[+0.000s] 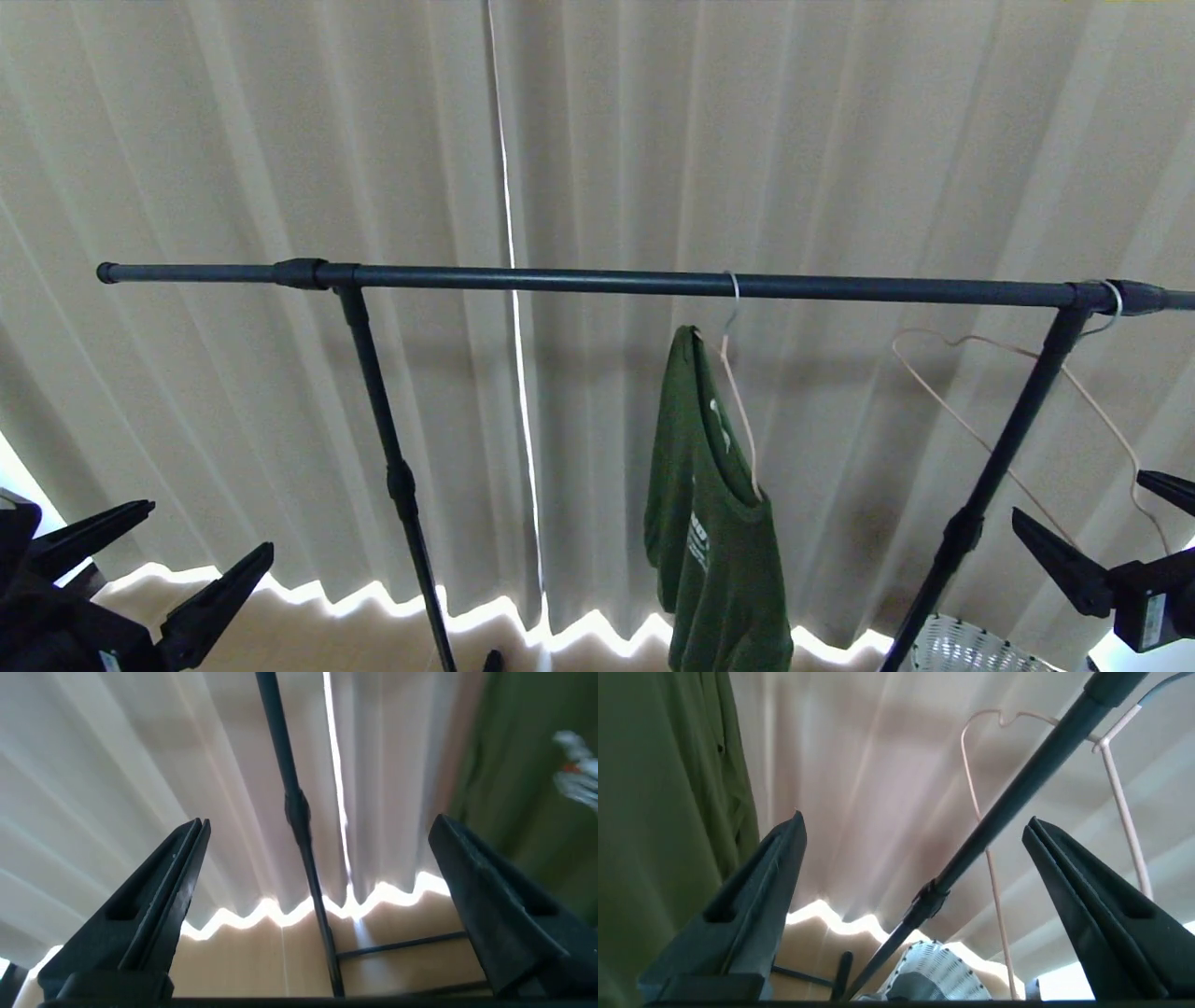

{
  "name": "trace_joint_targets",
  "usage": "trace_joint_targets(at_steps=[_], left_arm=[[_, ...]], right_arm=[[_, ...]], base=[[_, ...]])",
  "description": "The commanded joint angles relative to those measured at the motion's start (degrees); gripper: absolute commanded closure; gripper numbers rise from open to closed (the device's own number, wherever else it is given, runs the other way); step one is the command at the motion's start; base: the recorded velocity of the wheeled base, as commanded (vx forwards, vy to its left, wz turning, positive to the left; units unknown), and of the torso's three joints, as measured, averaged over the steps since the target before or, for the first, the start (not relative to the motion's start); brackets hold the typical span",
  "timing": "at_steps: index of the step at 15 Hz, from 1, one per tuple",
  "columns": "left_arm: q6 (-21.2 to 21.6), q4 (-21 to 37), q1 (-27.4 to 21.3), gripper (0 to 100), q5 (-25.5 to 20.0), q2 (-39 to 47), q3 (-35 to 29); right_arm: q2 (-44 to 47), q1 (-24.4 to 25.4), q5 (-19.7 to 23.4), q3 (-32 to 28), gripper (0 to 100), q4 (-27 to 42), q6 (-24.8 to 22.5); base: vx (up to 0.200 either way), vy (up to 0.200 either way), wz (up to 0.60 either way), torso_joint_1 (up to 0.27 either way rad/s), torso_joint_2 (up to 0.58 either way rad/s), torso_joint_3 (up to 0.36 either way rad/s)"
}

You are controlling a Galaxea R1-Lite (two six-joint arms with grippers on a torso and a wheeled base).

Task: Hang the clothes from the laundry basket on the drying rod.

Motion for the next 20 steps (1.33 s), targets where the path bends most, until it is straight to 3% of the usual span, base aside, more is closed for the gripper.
trace_joint_targets(at_steps=[1, 7, 20], left_arm=[[0.0, 0.0, 0.0, 0, 0.0, 0.1, 0.0], [0.0, 0.0, -0.1, 0, 0.0, 0.1, 0.3], [-0.1, 0.0, -0.2, 0, 0.0, 0.4, 0.6]], right_arm=[[0.3, 0.0, 0.0, 0.1, 0, 0.0, 0.0], [0.2, 0.0, 0.0, 0.7, 0, 0.0, 0.0], [0.5, -2.2, 0.0, 2.1, 0, 0.5, -0.2]], base=[[-0.200, 0.000, 0.00, -0.002, 0.00, 0.012], [-0.200, 0.000, 0.00, 0.001, 0.00, 0.003], [0.000, 0.000, 0.00, 0.000, 0.00, 0.000]])
